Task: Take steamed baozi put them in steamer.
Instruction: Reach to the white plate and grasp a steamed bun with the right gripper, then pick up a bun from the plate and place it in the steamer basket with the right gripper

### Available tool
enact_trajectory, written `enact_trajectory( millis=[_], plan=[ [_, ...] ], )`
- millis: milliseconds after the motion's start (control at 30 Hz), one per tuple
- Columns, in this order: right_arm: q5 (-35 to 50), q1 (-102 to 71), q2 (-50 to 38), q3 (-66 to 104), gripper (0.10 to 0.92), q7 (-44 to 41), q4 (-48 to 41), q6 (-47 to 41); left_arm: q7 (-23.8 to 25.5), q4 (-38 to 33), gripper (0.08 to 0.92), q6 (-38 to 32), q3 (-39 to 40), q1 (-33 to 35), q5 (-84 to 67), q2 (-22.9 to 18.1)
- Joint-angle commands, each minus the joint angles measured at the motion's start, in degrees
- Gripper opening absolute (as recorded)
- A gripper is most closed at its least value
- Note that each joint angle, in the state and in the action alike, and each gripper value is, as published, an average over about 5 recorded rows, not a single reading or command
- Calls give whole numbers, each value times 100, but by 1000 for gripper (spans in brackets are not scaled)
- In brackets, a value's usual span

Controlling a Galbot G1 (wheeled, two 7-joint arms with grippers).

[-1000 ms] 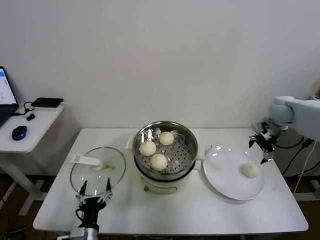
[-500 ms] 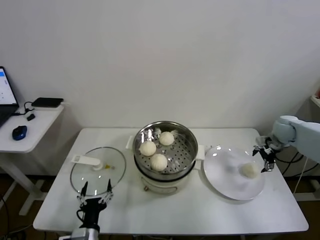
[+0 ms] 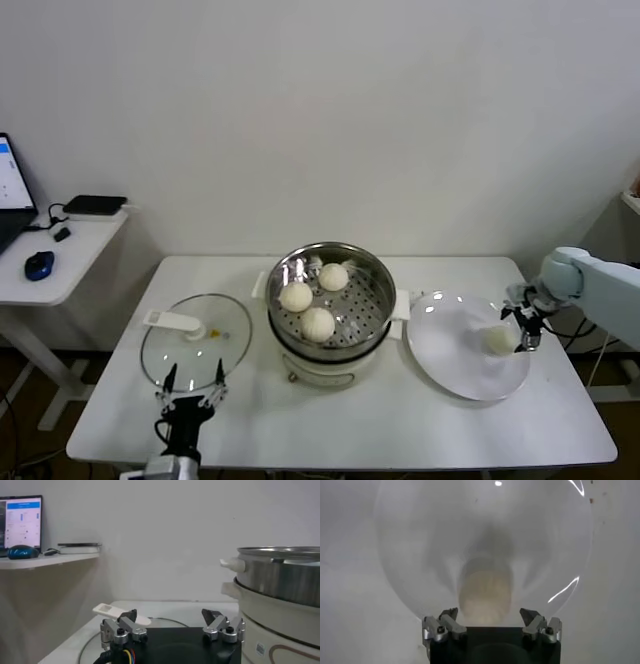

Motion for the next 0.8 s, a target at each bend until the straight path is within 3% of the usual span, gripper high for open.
enact_trajectory(
  millis=[33,233,567,800],
  plan=[
    [27,-188,87,181,823,-109,-147,15,-2,-8,823,2,-8,-2,1,-28],
    [108,-112,151,86,807,-244,-143,20,-1,-4,823,1,-12,-5,-4,-26],
    [183,178,181,-157,647,-326,-63,23,-16,-11,823,-3,-2,-3,-17,-2],
    [1374,2020,236,-1937,604,-396,873,-191,-23,-27,823,5,-6,-3,-25,19]
  ],
)
